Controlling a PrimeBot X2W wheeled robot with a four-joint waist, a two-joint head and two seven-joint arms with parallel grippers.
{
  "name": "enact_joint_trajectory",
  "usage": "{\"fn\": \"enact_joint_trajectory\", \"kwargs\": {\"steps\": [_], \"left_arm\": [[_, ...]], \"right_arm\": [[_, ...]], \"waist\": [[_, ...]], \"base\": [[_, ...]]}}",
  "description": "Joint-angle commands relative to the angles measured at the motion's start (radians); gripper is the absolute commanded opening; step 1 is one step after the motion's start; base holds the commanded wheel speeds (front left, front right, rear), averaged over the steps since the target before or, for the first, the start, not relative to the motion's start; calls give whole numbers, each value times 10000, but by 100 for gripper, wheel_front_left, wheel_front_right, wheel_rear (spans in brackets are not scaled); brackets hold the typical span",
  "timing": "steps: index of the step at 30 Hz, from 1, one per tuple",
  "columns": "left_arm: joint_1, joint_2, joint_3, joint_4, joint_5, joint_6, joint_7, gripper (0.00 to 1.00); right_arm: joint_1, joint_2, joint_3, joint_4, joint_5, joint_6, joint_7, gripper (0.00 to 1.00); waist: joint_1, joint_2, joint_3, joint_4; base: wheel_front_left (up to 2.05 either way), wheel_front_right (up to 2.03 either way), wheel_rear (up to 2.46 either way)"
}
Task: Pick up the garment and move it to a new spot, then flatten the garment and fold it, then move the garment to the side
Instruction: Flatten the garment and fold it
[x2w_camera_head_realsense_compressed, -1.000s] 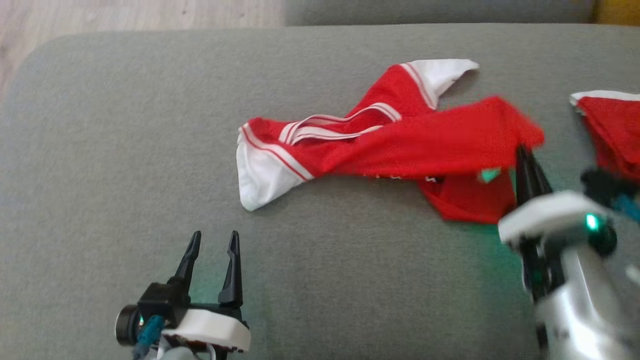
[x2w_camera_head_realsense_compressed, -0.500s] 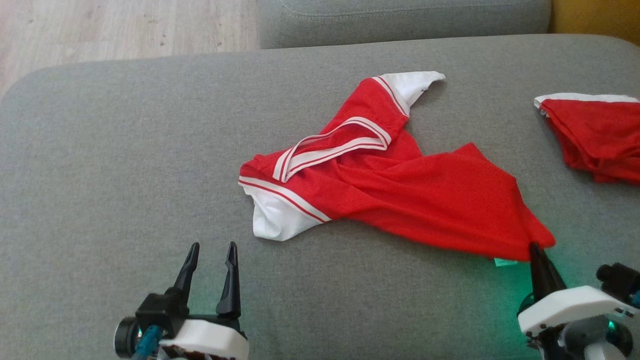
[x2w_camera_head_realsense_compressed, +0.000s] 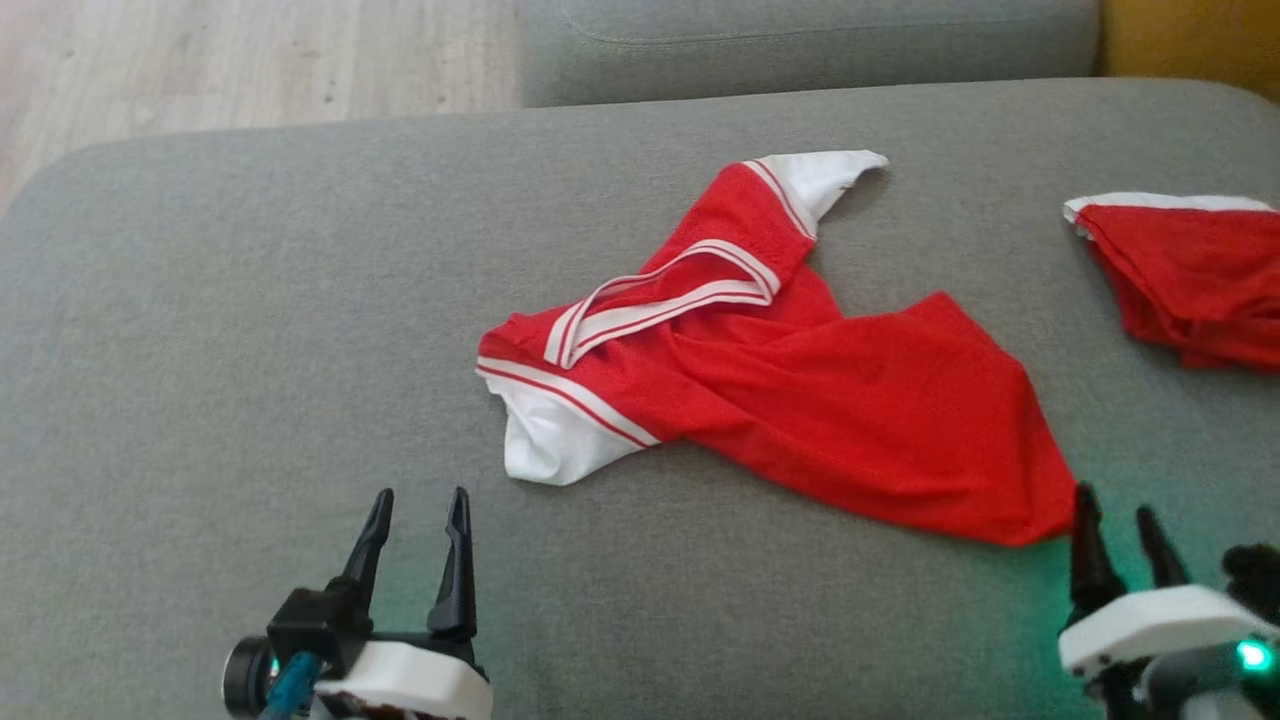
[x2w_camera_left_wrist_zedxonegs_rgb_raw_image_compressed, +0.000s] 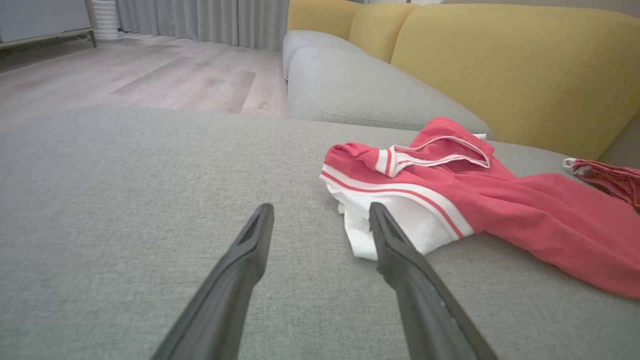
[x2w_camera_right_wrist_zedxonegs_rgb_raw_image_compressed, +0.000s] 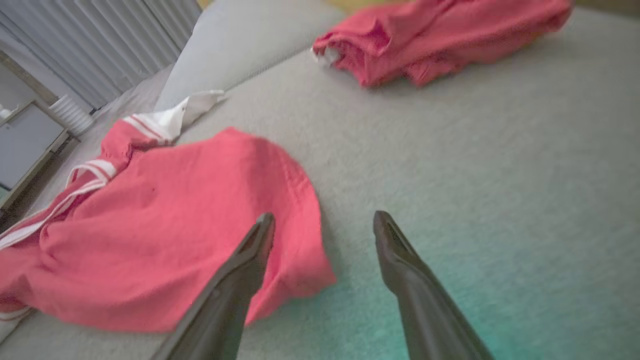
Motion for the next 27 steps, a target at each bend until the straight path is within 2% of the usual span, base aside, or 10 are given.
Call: {"fn": "enact_joint_trajectory", "kwargs": {"steps": [1, 6, 13, 22, 24, 25, 26, 27], "left_arm": [[-232, 172, 252, -277, -37, 4, 5, 100], [-750, 163, 36, 56, 28, -160, 371, 100], [-1861, -3, -223, 1394, 56, -408, 1049, 100], [-2783, -322, -508, 2989, -6, -655, 1672, 99], [-2889, -378, -599, 3204, 1, -708, 1783, 69], [-2925, -412, -638, 3280, -12, -751, 1827, 46], [-2954, -441, -679, 3350, -21, -792, 1863, 40], [-2998, -492, -758, 3479, -18, -847, 1900, 17]], "right_arm": [[-538, -80, 159, -472, -113, 37, -163, 100], [-904, -80, 179, -1798, -492, 37, -224, 100], [-1232, -80, 763, -3654, -733, 37, 180, 100], [-1314, -80, 1307, -4415, -629, 37, 418, 100], [-1305, -80, 1378, -4499, -617, 37, 443, 100], [-1296, -80, 1399, -4532, -609, 37, 454, 100], [-1286, -80, 1408, -4558, -610, 37, 460, 100], [-1265, -80, 1407, -4580, -624, 37, 466, 100]], "waist": [[1, 0, 9, -81], [1, 0, 145, -322], [1, 0, 552, -677], [1, 0, 874, -941], [1, 0, 870, -965], [1, 0, 858, -971], [1, 0, 837, -969], [1, 0, 776, -944]], "base": [[0, 0, 0], [0, 0, 0], [0, 0, 0], [0, 0, 0], [0, 0, 0], [0, 0, 0], [0, 0, 0], [0, 0, 0]]}}
